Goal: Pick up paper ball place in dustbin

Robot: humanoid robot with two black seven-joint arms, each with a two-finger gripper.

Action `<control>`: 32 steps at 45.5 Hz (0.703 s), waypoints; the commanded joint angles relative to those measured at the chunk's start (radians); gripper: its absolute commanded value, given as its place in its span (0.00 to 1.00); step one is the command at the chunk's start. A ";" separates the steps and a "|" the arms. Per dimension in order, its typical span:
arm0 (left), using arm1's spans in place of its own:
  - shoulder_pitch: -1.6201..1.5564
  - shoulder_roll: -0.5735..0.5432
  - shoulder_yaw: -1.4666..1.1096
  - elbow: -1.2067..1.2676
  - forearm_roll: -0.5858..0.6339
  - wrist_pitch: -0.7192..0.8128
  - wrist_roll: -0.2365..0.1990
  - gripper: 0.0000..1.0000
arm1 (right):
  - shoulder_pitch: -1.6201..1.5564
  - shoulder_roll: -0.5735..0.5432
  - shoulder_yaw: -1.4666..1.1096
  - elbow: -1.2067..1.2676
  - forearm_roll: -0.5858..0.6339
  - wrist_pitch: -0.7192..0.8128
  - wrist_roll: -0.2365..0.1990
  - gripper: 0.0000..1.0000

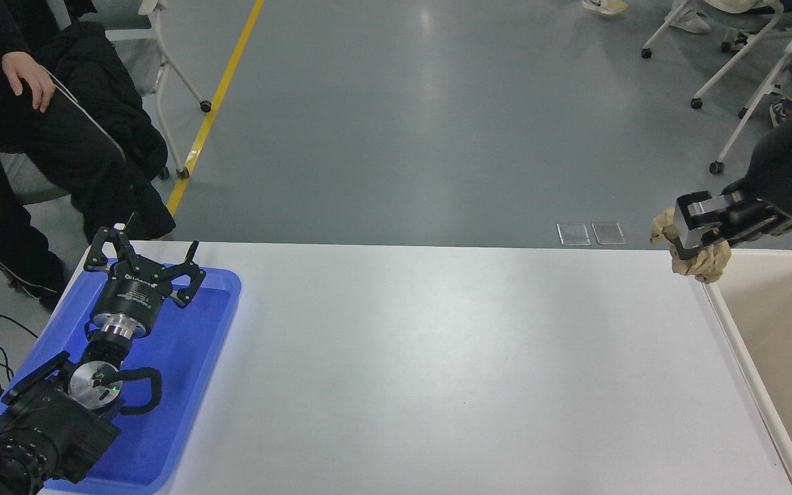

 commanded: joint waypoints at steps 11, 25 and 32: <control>0.000 0.000 0.000 0.000 0.000 0.000 0.000 1.00 | -0.165 -0.006 -0.114 -0.039 -0.068 -0.133 -0.001 0.00; 0.000 0.000 0.000 0.000 0.000 0.000 0.000 1.00 | -0.621 -0.006 -0.106 -0.312 -0.080 -0.447 -0.001 0.00; 0.000 0.000 0.000 0.000 0.000 0.000 0.000 1.00 | -0.871 -0.012 -0.048 -0.512 -0.074 -0.542 0.000 0.00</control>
